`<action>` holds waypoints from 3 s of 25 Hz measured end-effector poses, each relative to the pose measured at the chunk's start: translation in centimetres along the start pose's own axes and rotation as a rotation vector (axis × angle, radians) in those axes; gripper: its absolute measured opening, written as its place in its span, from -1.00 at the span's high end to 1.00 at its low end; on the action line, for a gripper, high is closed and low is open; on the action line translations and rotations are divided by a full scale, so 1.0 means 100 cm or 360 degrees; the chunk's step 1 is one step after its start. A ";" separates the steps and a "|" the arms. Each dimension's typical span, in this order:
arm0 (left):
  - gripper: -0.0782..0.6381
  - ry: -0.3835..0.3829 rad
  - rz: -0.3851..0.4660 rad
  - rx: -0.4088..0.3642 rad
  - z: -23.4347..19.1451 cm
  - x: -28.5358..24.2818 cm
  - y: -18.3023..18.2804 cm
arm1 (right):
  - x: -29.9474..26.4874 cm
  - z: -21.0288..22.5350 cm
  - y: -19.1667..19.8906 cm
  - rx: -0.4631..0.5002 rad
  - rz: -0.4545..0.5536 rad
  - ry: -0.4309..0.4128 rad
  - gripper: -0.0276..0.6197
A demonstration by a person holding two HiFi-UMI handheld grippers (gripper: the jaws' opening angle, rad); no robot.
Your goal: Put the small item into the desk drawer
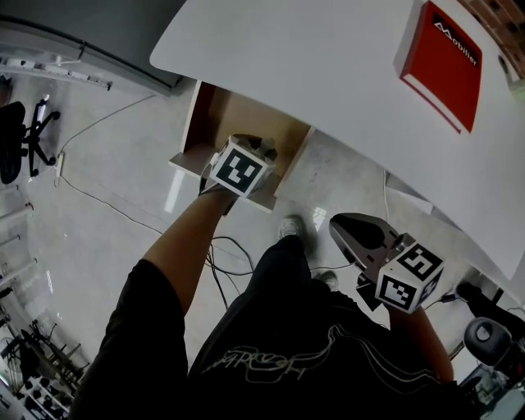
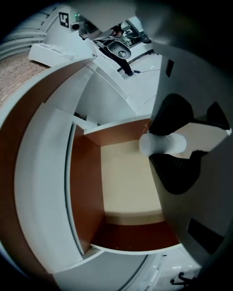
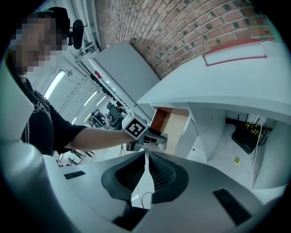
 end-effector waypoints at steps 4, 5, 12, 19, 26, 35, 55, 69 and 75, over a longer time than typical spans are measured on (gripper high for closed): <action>0.38 0.0031 -0.0114 0.0016 -0.010 -0.033 0.003 | -0.002 0.011 0.015 -0.0011 -0.0068 0.0006 0.74; 0.38 0.0034 -0.0150 0.0011 -0.012 -0.041 0.006 | -0.003 0.014 0.019 -0.0014 -0.0079 0.0010 0.74; 0.38 0.0080 -0.0442 0.0031 -0.022 -0.080 0.037 | -0.012 0.035 0.032 -0.0101 -0.0074 0.0001 0.75; 0.37 0.0172 -0.0485 0.0028 -0.011 -0.098 0.044 | -0.021 0.044 0.032 -0.0114 -0.0078 -0.0028 0.75; 0.20 0.0154 -0.0483 -0.0011 -0.009 -0.095 0.043 | -0.022 0.043 0.032 -0.0092 -0.0101 -0.0050 0.74; 0.00 0.0110 -0.0241 0.0113 0.002 -0.034 0.027 | -0.014 0.022 0.030 0.0027 -0.0089 -0.0139 0.75; 0.65 0.0337 0.0993 0.0712 0.259 0.283 -0.028 | 0.162 -0.137 -0.018 0.0377 0.0221 -0.0541 0.75; 0.72 0.0039 0.1462 0.0425 0.450 0.483 -0.045 | 0.342 -0.277 0.007 0.0869 0.0472 -0.0679 0.75; 0.72 0.0006 0.1512 0.0360 0.500 0.513 -0.037 | 0.388 -0.308 0.027 0.0997 0.0568 -0.0680 0.75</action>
Point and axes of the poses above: the fingertips, and each gripper's own axes: x backward along the fingers, z to its right, y out of its underside, the point moved 4 cm from there along x, backward along the fingers, and after that the axes turned 4 degrees about -y, right-handed, at the moved point
